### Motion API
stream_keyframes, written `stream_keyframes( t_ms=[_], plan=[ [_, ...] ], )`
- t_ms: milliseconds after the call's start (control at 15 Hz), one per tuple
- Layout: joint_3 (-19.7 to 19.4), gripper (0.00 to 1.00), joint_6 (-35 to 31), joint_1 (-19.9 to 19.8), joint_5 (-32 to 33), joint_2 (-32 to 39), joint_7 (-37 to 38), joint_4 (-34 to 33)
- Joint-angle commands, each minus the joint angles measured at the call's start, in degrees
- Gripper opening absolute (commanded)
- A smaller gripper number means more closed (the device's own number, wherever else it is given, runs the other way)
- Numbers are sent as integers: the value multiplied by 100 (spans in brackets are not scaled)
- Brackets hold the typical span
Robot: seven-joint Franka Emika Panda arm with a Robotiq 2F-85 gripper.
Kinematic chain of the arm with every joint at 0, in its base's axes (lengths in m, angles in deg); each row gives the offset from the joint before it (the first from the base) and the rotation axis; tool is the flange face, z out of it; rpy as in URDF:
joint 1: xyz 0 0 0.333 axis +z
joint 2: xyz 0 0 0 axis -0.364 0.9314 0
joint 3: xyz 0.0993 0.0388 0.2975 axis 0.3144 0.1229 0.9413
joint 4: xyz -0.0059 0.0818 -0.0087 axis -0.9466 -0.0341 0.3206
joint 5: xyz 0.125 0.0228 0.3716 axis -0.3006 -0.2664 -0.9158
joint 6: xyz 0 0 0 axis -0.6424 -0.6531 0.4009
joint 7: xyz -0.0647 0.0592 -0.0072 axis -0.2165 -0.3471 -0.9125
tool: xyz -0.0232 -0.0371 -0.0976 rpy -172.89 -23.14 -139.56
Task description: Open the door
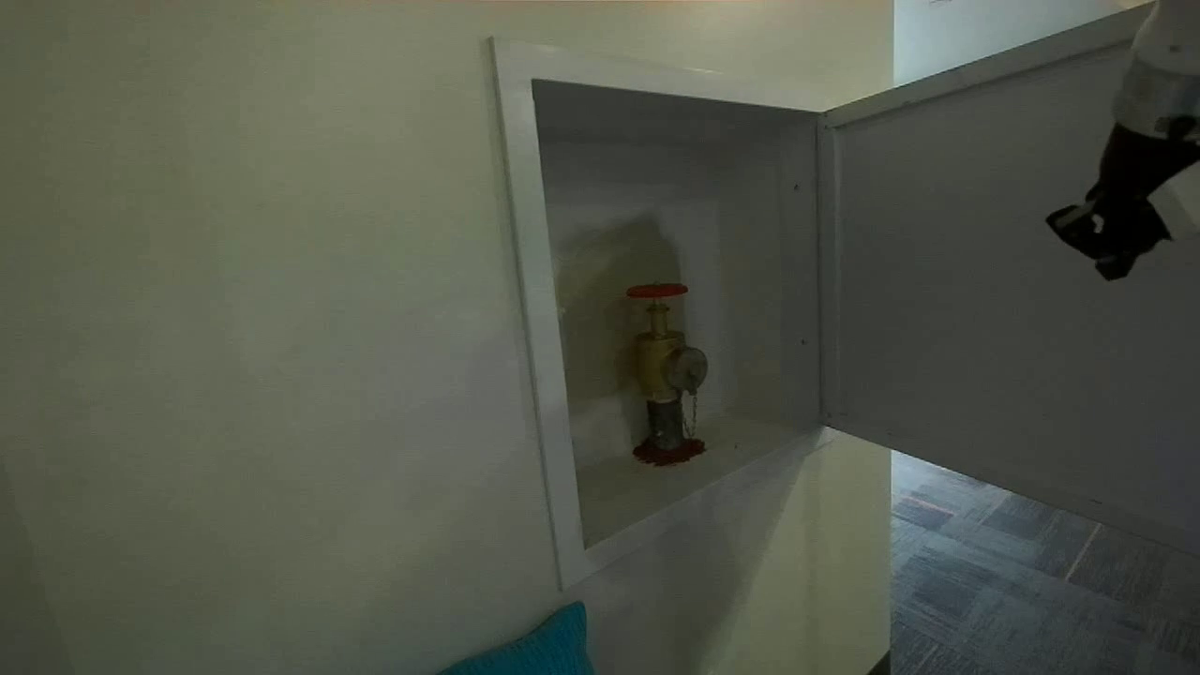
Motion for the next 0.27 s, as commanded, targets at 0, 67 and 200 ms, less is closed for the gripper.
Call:
stream_keyframes(
  t_ms=[0, 67, 200],
  plan=[
    [141, 0, -806, -64, -638, -227, -51, 54],
    [181, 0, -1022, -98, -821, -242, -113, 63],
    [265, 0, -1409, -185, -1088, -248, -213, 96]
  ],
)
